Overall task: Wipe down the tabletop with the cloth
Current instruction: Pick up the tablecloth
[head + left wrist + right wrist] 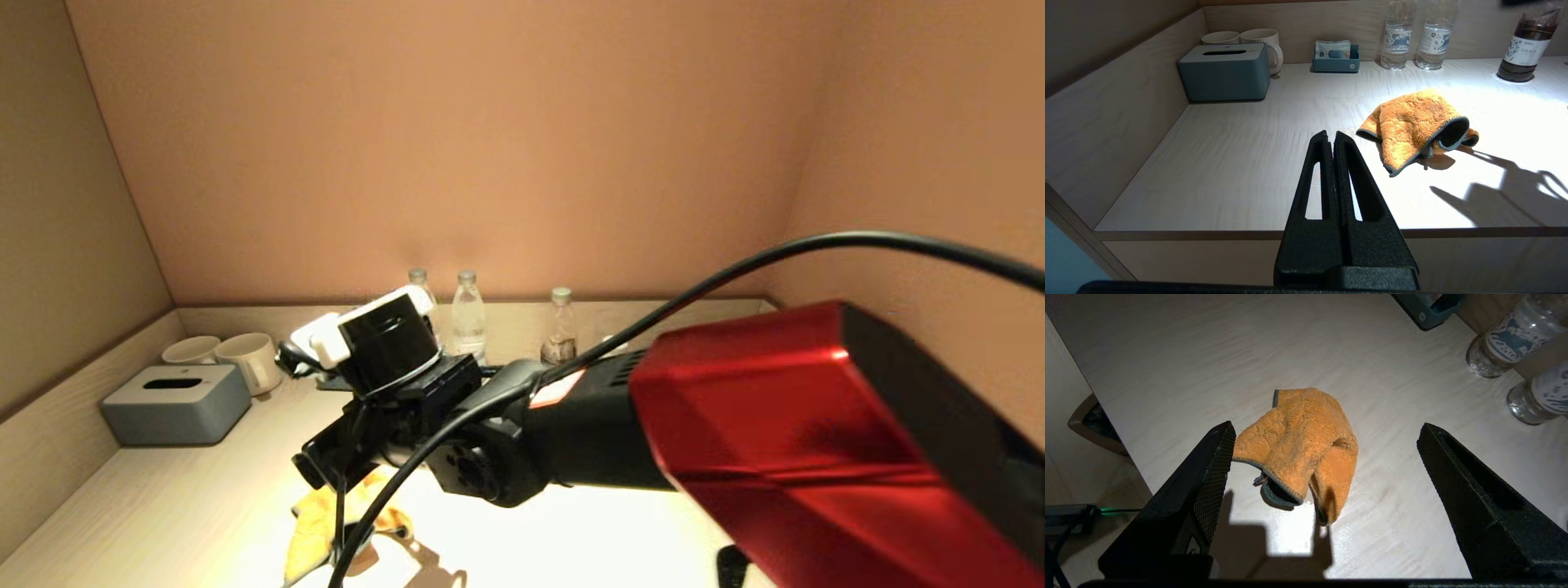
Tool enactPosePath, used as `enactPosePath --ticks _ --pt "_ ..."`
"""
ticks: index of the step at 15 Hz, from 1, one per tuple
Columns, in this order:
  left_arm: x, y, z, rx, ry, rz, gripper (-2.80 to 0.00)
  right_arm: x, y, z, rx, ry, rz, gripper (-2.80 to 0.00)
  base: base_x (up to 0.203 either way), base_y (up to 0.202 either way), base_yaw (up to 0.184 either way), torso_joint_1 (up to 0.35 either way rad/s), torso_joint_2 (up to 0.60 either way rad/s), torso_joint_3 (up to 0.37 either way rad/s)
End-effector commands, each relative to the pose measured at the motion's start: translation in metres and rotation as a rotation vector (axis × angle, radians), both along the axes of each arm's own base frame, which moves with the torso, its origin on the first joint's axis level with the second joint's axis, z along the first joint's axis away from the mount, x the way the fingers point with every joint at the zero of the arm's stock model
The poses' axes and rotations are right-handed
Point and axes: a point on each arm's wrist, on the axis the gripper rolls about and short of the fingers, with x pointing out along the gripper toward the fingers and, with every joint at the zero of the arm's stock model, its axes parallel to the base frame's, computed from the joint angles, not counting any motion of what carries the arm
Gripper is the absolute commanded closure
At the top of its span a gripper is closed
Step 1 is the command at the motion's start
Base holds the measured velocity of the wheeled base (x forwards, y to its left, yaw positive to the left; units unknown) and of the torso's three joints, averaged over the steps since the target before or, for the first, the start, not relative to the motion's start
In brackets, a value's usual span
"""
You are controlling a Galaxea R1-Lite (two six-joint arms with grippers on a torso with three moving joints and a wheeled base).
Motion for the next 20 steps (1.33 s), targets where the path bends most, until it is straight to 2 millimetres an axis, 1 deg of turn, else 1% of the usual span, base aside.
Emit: enactPosePath --ticks 1,2,3,4,5,6,7,8,10,11,12,14,15,16,17,18,20 --pt "0.000 0.000 0.000 0.000 0.001 0.000 0.00 -0.025 -0.037 0.067 0.084 -0.082 -0.043 -0.46 0.000 0.000 0.000 0.000 0.00 0.000" --pt "0.000 0.000 0.000 0.000 0.001 0.000 0.00 -0.033 -0.053 0.082 0.098 -0.102 -0.079 0.00 0.000 0.000 0.000 0.000 0.00 0.000" --pt "0.000 0.000 0.000 0.000 0.001 0.000 0.00 -0.044 -0.077 0.104 0.129 -0.133 -0.121 0.00 0.000 0.000 0.000 0.000 0.00 0.000" --pt "0.000 0.000 0.000 0.000 0.001 0.000 0.00 -0.056 -0.105 0.124 0.160 -0.163 -0.168 0.00 0.000 0.000 0.000 0.000 0.00 0.000" --pt "0.000 0.000 0.000 0.000 0.001 0.000 0.00 -0.066 -0.130 0.136 0.176 -0.178 -0.216 0.00 0.000 0.000 0.000 0.000 0.00 0.000" --pt "0.000 0.000 0.000 0.000 0.001 0.000 0.00 -0.079 -0.160 0.152 0.206 -0.198 -0.271 0.00 0.000 0.000 0.000 0.000 0.00 0.000" --pt "0.000 0.000 0.000 0.000 0.001 0.000 0.00 -0.090 -0.189 0.162 0.230 -0.216 -0.332 0.00 0.000 0.000 0.000 0.000 0.00 0.000" --pt "0.000 0.000 0.000 0.000 0.001 0.000 0.00 -0.100 -0.219 0.168 0.246 -0.235 -0.414 0.00 0.000 0.000 0.000 0.000 0.00 0.000" --pt "0.000 0.000 0.000 0.000 0.001 0.000 0.00 -0.113 -0.272 0.174 0.263 -0.289 -0.619 0.00 0.000 0.000 0.000 0.000 0.00 0.000" --pt "0.000 0.000 0.000 0.000 0.001 0.000 0.00 -0.124 -0.296 0.173 0.267 -0.319 -0.728 0.00 0.000 0.000 0.000 0.000 0.00 0.000" --pt "0.000 0.000 0.000 0.000 0.001 0.000 0.00 -0.135 -0.314 0.168 0.260 -0.339 -0.825 0.00 0.000 0.000 0.000 0.000 0.00 0.000" --pt "0.000 0.000 0.000 0.000 0.001 0.000 0.00 -0.147 -0.329 0.159 0.247 -0.351 -0.915 0.00 0.000 0.000 0.000 0.000 0.00 0.000" --pt "0.000 0.000 0.000 0.000 0.001 0.000 0.00 -0.165 -0.339 0.158 0.271 -0.380 -0.946 0.00 0.000 0.000 0.000 0.000 0.00 0.000" --pt "0.000 0.000 0.000 0.000 0.001 0.000 0.00 -0.178 -0.348 0.155 0.281 -0.403 -0.992 0.00 0.000 0.000 0.000 0.000 0.00 0.000" --pt "0.000 0.000 0.000 0.000 0.001 0.000 0.00 -0.191 -0.359 0.152 0.286 -0.435 -1.076 0.00 0.000 0.000 0.000 0.000 0.00 0.000" --pt "0.000 0.000 0.000 0.000 0.001 0.000 0.00 -0.212 -0.368 0.148 0.305 -0.483 -1.154 0.00 0.000 0.000 0.000 0.000 0.00 0.000" --pt "0.000 0.000 0.000 0.000 0.001 0.000 0.00 -0.241 -0.373 0.137 0.335 -0.536 -1.213 0.00 0.000 0.000 0.000 0.000 0.00 0.000"
